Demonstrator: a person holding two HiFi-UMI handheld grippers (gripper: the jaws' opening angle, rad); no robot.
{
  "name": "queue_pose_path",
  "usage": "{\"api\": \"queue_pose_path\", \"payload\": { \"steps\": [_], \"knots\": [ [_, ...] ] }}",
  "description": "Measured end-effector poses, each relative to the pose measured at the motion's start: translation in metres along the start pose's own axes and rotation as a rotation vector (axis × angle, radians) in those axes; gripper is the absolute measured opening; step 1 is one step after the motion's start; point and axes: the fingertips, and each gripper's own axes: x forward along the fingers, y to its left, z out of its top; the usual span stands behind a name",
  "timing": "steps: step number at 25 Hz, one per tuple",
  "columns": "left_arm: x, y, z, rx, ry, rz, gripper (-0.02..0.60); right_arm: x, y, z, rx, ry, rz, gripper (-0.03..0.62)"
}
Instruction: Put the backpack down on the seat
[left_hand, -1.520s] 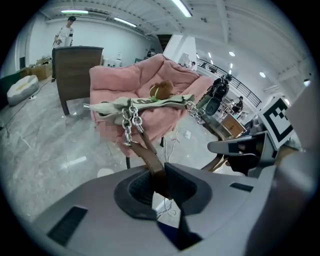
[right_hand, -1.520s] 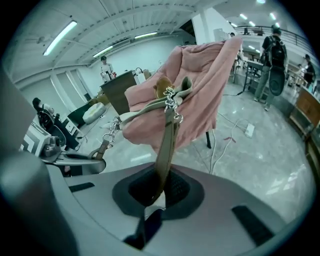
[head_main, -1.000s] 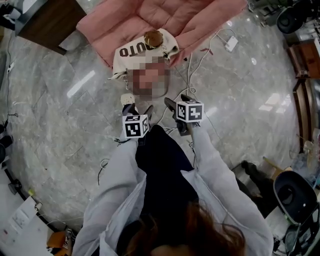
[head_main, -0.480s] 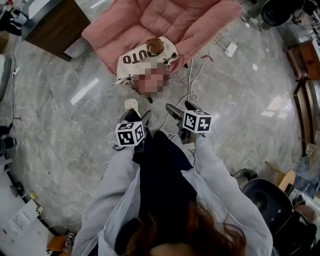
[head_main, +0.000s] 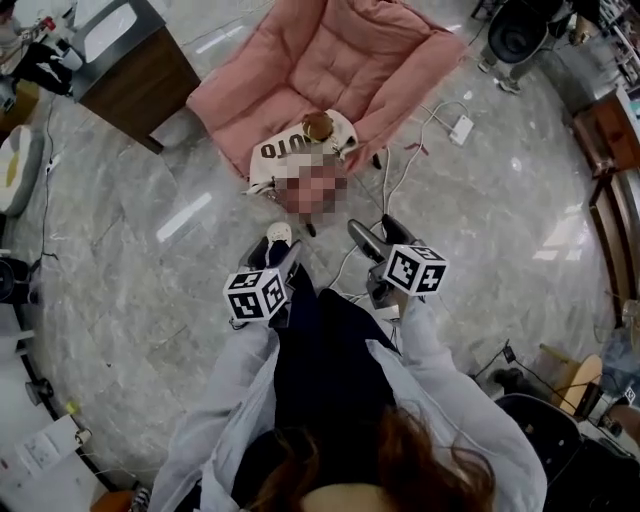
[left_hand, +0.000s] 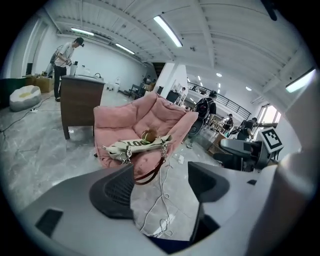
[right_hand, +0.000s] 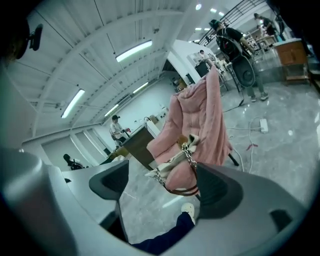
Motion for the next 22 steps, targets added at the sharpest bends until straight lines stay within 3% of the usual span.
{"api": "queue_pose_path", "payload": {
  "steps": [4, 10, 11, 13, 14, 20, 22],
  "knots": [
    [-0.026, -0.024, 0.036, 0.040, -0.096, -0.062, 0.362, -0.024, 0.036, 0.029, -0.046, -0.083, 0.070, 0.407],
    [-0.058, -0.057, 0.097, 0.111, -0.249, -0.146, 0.353, -0.053, 0.084, 0.063, -0.118, -0.158, 0.184, 0.313],
    [-0.064, -0.063, 0.104, 0.124, -0.273, -0.167, 0.325, -0.058, 0.089, 0.068, -0.127, -0.178, 0.187, 0.291],
    [-0.074, -0.075, 0.116, 0.155, -0.319, -0.218, 0.152, -0.066, 0.098, 0.078, -0.146, -0.218, 0.185, 0.234],
    [-0.077, -0.081, 0.120, 0.175, -0.332, -0.246, 0.111, -0.068, 0.102, 0.082, -0.157, -0.234, 0.183, 0.198],
    [-0.096, -0.100, 0.136, 0.276, -0.379, -0.329, 0.026, -0.080, 0.117, 0.098, -0.282, -0.277, 0.139, 0.017],
    [-0.103, -0.099, 0.144, 0.285, -0.394, -0.331, 0.020, -0.081, 0.121, 0.101, -0.334, -0.276, 0.131, 0.009]
  ]
}}
